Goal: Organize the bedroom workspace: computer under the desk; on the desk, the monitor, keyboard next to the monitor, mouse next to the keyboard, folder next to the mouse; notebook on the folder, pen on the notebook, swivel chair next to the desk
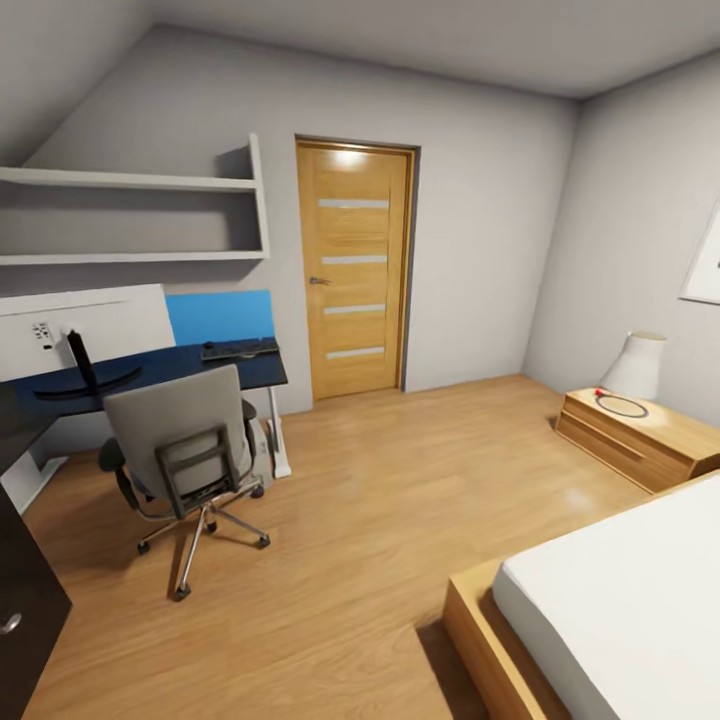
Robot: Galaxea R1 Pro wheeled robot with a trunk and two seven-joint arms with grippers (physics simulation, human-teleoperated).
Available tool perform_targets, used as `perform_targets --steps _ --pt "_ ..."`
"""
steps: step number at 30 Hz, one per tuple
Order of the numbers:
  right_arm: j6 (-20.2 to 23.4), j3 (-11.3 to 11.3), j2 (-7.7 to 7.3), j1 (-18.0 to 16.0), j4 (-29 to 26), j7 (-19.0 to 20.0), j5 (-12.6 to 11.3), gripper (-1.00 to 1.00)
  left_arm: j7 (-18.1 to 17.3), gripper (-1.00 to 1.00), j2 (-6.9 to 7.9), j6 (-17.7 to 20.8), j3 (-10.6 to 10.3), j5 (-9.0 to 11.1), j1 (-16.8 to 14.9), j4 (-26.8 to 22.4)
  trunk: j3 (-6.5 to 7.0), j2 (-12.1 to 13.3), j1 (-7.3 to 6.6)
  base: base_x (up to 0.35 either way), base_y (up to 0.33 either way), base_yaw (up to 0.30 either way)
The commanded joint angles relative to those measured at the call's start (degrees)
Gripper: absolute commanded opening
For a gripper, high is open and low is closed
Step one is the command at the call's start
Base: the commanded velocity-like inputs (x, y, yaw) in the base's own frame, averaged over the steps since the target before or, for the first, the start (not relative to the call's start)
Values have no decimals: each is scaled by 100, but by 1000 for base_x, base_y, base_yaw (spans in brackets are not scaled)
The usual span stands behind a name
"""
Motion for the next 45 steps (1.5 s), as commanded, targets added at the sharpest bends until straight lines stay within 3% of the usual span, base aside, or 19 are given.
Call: perform_targets --steps 1,6,37,45 --pt "-7 7 7 -4 105 9 -23 100 1 100 -2 -11 -4 21 -4 5 -6 -3 4 329 5 0" --pt "10 10 27 -4 410 22 -17 100 1 100 2 0 -8 25 -3 8 -6 -3 4 329 56 0" --pt "12 4 10 -4 419 15 0 100 -17 100 4 9 -8 26 -6 8 -6 -3 4 329 10 0" --pt "8 7 16 -4 422 22 3 100 -17 100 3 9 -8 28 -5 8 -6 -3 4 329 86 -129"
